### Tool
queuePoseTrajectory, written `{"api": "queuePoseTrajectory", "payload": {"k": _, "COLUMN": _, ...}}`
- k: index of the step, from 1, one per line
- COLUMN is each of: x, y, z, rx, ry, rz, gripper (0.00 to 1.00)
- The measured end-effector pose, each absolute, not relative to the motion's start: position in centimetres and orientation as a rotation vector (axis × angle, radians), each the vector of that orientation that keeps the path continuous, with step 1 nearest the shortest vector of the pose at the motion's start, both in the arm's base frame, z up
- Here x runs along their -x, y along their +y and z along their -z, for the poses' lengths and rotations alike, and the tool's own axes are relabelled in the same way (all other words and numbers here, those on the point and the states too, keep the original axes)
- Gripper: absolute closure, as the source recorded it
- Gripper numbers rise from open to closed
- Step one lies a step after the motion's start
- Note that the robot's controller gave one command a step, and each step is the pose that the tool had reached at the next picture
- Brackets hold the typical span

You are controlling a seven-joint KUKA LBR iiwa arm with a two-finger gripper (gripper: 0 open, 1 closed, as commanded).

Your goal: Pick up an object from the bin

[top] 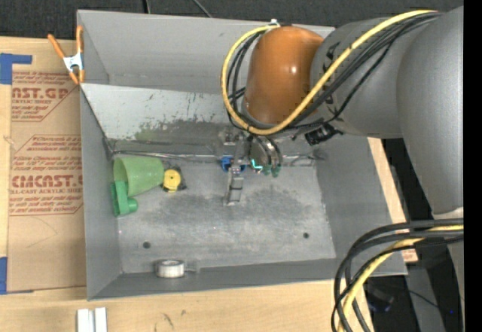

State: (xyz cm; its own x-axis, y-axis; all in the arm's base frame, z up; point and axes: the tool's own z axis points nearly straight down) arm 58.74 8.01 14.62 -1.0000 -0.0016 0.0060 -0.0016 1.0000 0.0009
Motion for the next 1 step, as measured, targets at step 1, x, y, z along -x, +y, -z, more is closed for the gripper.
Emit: {"api": "queuePoseTrajectory", "payload": {"k": 1, "x": -55.87, "y": 16.55, "z": -7.47, "rx": 0.66, "ry": -3.067, "rz": 0.001, "gripper": 0.0}}
